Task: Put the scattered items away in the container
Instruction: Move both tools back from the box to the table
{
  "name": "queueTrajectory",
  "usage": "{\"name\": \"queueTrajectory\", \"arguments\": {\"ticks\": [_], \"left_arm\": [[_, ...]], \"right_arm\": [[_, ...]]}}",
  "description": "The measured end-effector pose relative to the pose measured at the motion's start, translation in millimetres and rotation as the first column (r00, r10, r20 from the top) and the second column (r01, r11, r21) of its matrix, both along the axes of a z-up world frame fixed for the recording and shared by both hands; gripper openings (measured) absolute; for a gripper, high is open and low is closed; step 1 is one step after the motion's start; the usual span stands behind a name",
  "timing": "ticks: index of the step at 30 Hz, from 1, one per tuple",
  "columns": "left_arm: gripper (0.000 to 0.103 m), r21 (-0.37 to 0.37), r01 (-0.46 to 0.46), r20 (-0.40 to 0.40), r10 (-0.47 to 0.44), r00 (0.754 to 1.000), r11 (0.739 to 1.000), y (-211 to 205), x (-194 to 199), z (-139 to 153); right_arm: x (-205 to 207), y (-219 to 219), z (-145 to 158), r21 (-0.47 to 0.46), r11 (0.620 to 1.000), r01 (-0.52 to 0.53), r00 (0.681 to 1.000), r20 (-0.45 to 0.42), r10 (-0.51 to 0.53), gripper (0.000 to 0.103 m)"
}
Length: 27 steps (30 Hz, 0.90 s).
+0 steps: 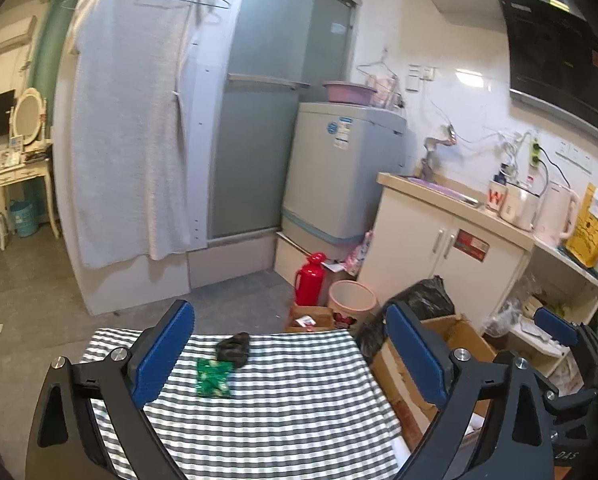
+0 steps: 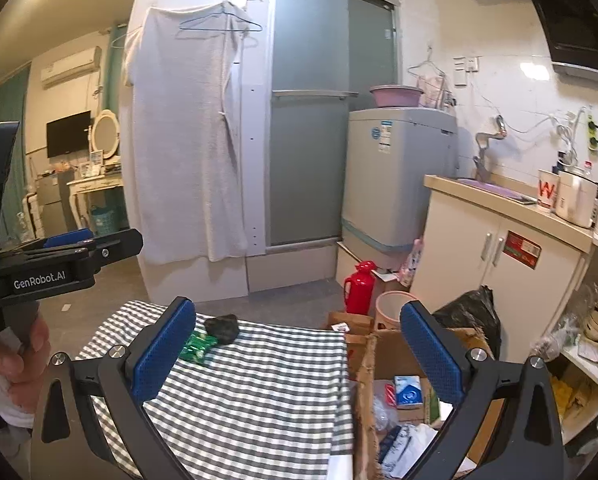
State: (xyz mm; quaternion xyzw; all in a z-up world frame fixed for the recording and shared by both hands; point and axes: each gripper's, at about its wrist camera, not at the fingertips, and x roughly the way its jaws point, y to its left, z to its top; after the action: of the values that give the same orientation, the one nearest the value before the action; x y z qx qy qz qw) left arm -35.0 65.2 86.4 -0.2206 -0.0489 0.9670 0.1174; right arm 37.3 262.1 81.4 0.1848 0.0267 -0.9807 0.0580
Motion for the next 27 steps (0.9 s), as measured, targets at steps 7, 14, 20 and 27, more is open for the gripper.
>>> {"name": "queueTrajectory", "arguments": {"ticks": [7, 14, 20, 27], "left_arm": [[0.103, -0.015, -0.072, -0.007, 0.072, 0.997, 0.997, -23.2, 7.4, -1.5], [0.103, -0.036, -0.135, 0.005, 0.135, 0.991, 0.99, -41.7, 7.9, -9.6], [0.103, -0.052, -0.168, 0.022, 0.17, 0.985, 0.984, -54.4, -0.1, -20.7], [0.103, -0.081, -0.171, 0.029, 0.174, 0.984, 0.982, -54.4, -8.2, -29.5]], "right_arm": [[-6.4, -20.4, -0.9, -0.007, 0.998, -0.054, 0.998, 0.007, 0.054, 0.103], [-18.4, -39.3, -7.7, -0.001, 0.994, -0.108, 0.994, 0.022, 0.108, 0.103], [-34.0, -48.8, -20.6, -0.004, 0.991, -0.131, 0.99, 0.046, 0.131, 0.103], [-50.5, -53.2, -33.2, -0.02, 0.99, -0.139, 0.987, 0.077, 0.14, 0.103]]}}
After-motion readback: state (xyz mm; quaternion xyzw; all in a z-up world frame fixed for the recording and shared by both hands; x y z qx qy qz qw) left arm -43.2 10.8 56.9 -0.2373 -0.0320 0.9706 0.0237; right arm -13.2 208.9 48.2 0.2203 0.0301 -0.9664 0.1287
